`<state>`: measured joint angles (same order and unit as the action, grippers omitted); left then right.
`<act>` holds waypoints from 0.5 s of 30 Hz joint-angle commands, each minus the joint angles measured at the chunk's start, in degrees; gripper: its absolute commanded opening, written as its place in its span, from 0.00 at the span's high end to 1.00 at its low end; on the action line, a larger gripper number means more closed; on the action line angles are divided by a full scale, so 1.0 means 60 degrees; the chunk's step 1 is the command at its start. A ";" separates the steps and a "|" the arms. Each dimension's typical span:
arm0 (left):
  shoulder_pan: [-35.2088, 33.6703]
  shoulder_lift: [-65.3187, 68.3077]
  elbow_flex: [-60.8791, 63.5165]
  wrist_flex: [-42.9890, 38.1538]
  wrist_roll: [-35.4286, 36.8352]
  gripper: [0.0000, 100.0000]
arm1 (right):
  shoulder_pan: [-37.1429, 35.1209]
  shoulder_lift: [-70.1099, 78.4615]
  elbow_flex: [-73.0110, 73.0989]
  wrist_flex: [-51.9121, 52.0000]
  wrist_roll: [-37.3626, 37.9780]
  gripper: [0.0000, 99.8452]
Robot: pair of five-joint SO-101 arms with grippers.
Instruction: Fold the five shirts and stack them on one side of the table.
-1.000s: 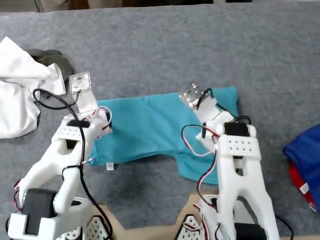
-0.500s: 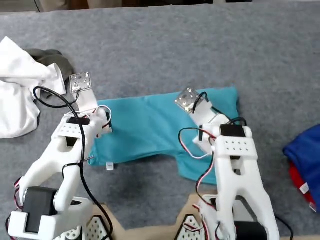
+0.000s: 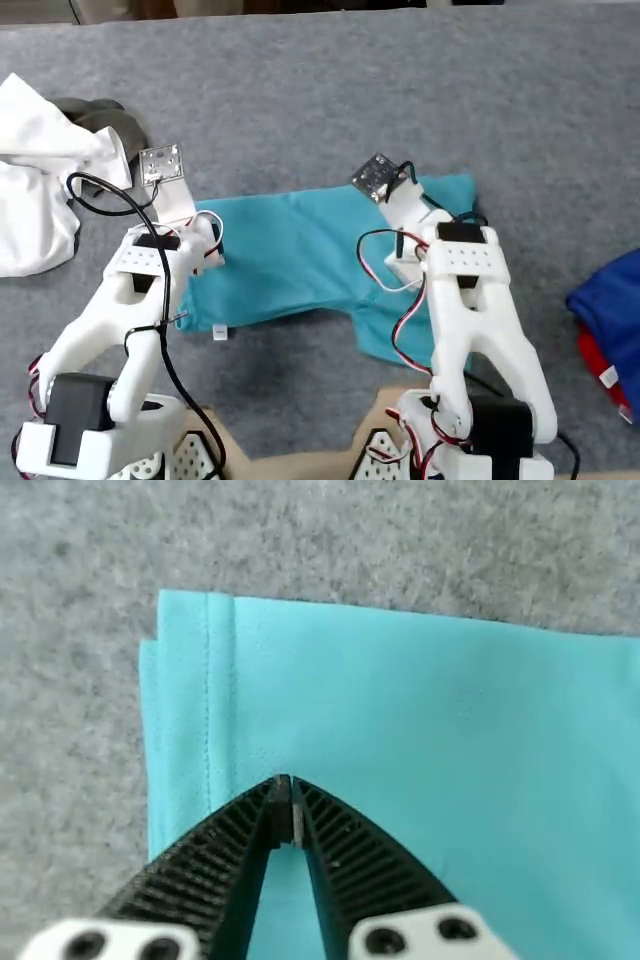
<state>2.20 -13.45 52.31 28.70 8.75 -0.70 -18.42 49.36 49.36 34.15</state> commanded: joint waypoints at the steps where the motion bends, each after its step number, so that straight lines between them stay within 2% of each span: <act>1: -0.0059 -0.0037 -0.0454 0.0000 0.0015 0.98 | -0.0125 0.0081 -0.0374 0.0015 -0.0044 0.99; 15: -0.0059 -0.0022 -0.0454 0.0000 0.0000 0.98 | -0.0388 0.0066 0.0769 0.0205 0.0015 0.99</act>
<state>2.20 -13.45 52.31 28.70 8.75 -2.29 -15.60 52.70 49.36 34.15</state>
